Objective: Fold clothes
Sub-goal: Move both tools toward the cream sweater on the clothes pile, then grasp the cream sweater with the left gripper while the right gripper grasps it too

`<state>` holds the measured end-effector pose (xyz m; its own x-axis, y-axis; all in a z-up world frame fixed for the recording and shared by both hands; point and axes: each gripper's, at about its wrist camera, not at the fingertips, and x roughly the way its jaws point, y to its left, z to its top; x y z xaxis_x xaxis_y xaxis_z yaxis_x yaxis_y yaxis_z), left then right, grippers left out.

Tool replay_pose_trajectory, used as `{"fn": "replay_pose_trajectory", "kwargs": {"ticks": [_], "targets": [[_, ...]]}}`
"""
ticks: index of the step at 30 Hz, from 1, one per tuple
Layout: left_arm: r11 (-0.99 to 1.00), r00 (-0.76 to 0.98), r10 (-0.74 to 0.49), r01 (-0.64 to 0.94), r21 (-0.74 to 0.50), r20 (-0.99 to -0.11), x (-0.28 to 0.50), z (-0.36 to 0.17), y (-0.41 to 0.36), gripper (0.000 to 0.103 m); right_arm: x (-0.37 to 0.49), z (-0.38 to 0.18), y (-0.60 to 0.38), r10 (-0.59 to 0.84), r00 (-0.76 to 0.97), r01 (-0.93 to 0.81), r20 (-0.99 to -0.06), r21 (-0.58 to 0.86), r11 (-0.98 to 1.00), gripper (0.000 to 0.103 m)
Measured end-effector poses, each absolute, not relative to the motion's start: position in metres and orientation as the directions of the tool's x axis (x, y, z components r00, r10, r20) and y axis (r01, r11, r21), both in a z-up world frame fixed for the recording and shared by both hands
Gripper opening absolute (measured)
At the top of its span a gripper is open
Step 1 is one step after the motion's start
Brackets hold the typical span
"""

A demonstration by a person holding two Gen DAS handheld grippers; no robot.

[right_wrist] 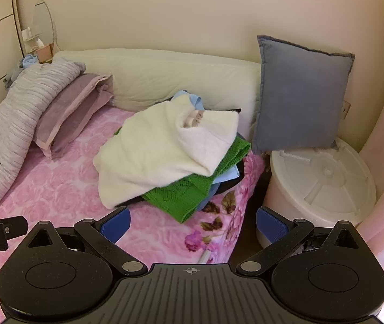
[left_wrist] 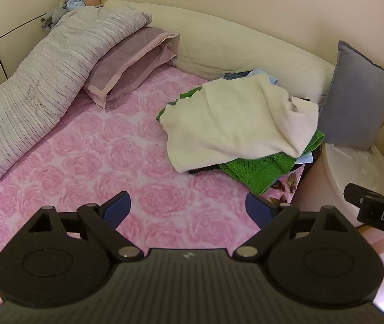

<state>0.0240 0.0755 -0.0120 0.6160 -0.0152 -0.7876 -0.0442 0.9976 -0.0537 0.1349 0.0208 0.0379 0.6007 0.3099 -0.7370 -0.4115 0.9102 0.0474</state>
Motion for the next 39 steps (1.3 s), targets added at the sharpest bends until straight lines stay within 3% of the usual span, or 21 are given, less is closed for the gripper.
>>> {"fn": "replay_pose_trajectory", "kwargs": {"ticks": [22, 29, 34, 39], "targets": [[0.996, 0.524, -0.027, -0.059, -0.068, -0.851, 0.096, -0.053, 0.081, 0.090, 0.194, -0.004, 0.020, 0.271, 0.558, -0.392, -0.784, 0.039, 0.919, 0.102], [0.995, 0.502, -0.030, -0.065, -0.073, -0.865, 0.137, -0.061, 0.063, 0.090, 0.236, -0.013, 0.037, 0.275, 0.538, -0.434, -0.797, 0.018, 0.901, 0.097], [0.993, 0.489, -0.047, -0.069, -0.093, -0.871, 0.171, -0.069, 0.048, 0.089, 0.269, -0.019, 0.045, 0.296, 0.530, -0.456, -0.795, 0.028, 0.890, 0.087], [0.988, 0.476, -0.085, -0.072, -0.135, -0.876, 0.206, -0.082, 0.037, 0.081, 0.300, -0.020, 0.050, 0.335, 0.547, -0.467, -0.767, 0.052, 0.883, 0.085]]}}
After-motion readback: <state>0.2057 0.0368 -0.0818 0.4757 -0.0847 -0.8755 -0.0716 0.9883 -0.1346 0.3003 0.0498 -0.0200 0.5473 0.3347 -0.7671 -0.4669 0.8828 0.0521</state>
